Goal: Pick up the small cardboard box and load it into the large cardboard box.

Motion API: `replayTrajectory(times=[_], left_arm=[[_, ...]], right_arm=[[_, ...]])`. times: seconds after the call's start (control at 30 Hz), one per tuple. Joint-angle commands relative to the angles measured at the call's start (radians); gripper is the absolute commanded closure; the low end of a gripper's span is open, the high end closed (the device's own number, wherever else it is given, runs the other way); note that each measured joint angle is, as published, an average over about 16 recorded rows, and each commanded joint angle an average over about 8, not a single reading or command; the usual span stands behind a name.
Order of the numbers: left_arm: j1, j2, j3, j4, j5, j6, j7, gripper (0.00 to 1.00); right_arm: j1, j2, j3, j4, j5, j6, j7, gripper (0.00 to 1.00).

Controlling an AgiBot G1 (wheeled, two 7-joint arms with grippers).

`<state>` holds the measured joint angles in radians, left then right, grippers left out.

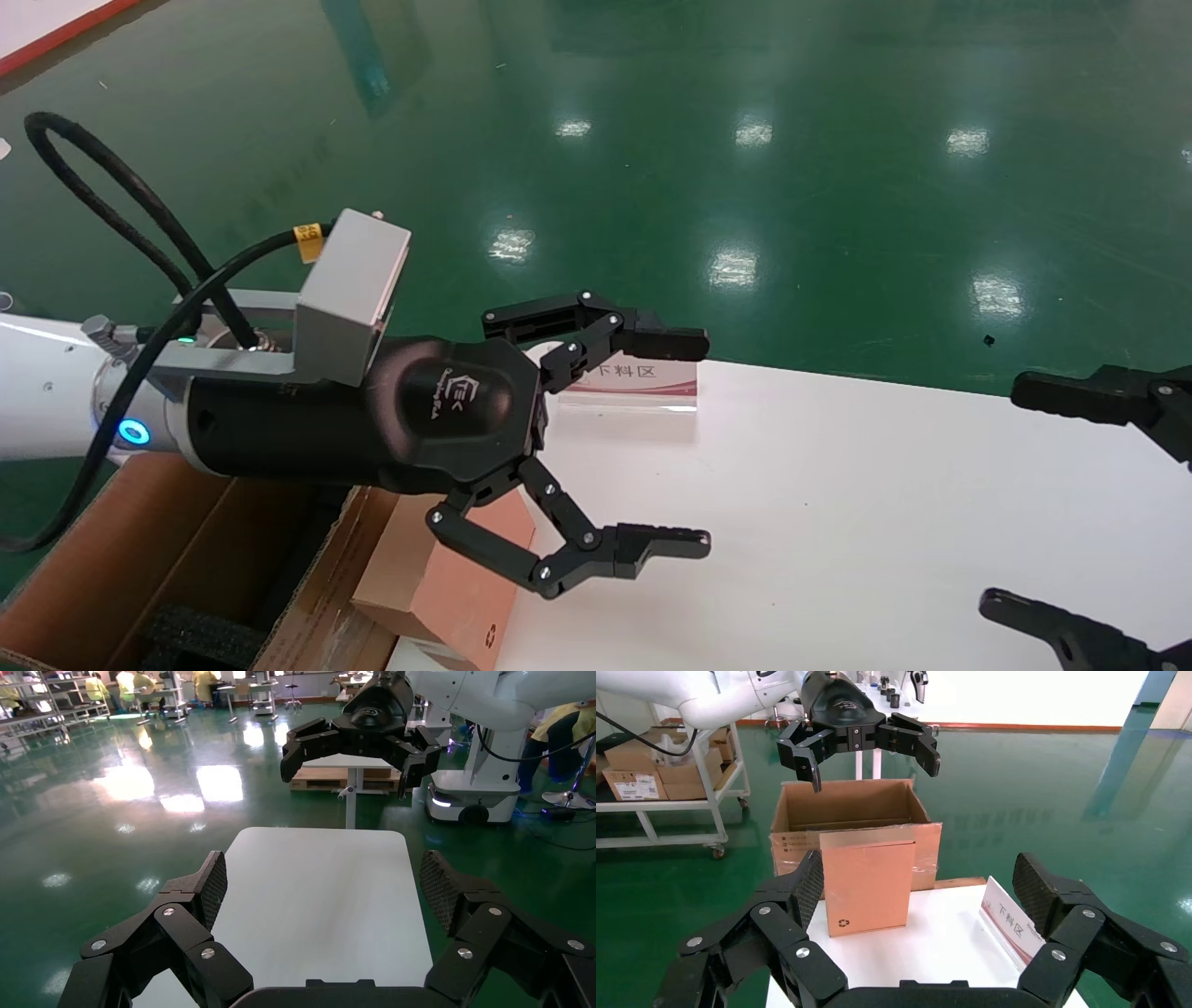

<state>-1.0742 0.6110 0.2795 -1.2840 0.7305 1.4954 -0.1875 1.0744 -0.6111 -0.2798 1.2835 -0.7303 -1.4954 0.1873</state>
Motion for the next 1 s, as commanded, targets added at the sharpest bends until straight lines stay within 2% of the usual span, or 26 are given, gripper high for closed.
replayTrajectory(times=[0.03,0.67,0.83,1.0], left_arm=[[0.0,0.0,0.0,0.0,0.0,0.0,0.0,0.0],[-0.006,-0.01,0.015,-0.002,0.027,-0.01,-0.03,0.0],[-0.043,-0.042,0.05,-0.026,0.113,-0.032,-0.107,0.0],[-0.139,-0.068,0.113,-0.057,0.266,-0.031,-0.23,0.0]], right_arm=[[0.0,0.0,0.0,0.0,0.0,0.0,0.0,0.0],[0.0,0.0,0.0,-0.001,0.0,0.0,0.0,0.0],[0.001,0.0,-0.001,-0.001,0.0,0.0,-0.001,0.0],[0.001,0.0,-0.001,-0.001,0.001,0.0,-0.001,0.0]])
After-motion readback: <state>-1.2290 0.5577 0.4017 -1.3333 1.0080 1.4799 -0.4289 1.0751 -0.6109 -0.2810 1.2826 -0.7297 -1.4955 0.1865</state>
